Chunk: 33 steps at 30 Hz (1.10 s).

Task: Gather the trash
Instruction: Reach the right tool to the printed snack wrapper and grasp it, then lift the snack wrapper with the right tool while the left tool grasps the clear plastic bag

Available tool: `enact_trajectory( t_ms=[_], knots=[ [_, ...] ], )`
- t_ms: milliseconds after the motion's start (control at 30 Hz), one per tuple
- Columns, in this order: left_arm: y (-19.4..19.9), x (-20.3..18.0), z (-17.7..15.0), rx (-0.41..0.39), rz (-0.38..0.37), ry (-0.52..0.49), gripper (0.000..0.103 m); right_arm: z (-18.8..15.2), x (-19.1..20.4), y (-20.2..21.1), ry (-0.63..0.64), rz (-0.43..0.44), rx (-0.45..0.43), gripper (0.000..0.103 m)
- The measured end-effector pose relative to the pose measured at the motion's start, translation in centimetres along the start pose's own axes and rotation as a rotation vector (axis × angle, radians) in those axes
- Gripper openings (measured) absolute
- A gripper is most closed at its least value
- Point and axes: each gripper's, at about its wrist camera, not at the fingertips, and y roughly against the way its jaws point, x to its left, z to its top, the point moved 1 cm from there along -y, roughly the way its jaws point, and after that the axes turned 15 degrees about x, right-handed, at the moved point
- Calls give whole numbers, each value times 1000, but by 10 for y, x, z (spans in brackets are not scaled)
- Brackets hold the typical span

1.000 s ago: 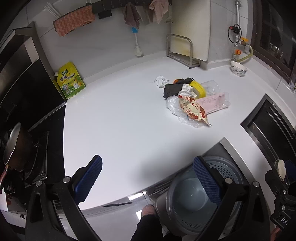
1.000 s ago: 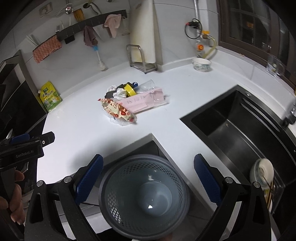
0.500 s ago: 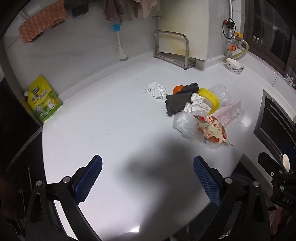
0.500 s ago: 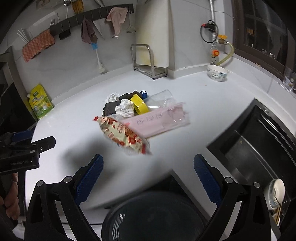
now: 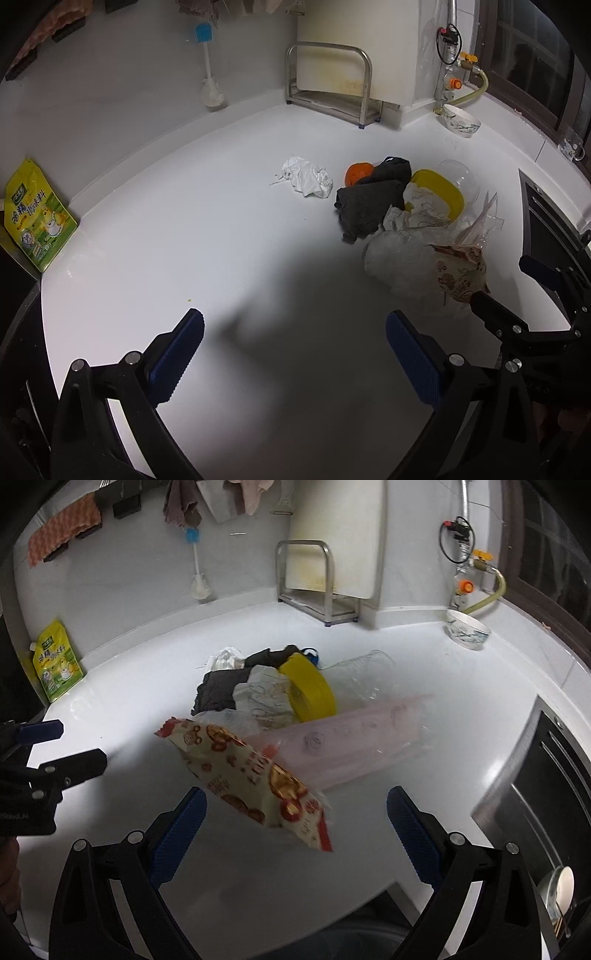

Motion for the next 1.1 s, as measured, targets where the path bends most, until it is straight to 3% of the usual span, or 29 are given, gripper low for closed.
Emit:
enact_trajectory(
  t_ms=[100, 400, 467, 533, 567, 900, 1100],
  knots=[
    [-5, 2, 1, 8, -6, 4, 97, 6, 8, -7, 47, -61, -15, 94],
    [-10, 8, 0, 16, -7, 14, 97, 8, 27, -16, 127, -84, -50, 91],
    [-11, 8, -1, 20, -9, 15, 97, 8, 32, -16, 148, -68, -51, 83],
    [-11, 8, -2, 22, -12, 18, 97, 7, 36, -18, 169, -68, -36, 62],
    [-11, 8, -1, 23, -13, 20, 97, 7, 38, -19, 173, -63, -28, 59],
    [-7, 3, -5, 16, -25, 13, 97, -1, 37, -2, 172, 26, -59, 55],
    [-4, -11, -6, 1, -38, -12, 97, -13, 10, 17, 37, 33, -68, 55]
  ],
)
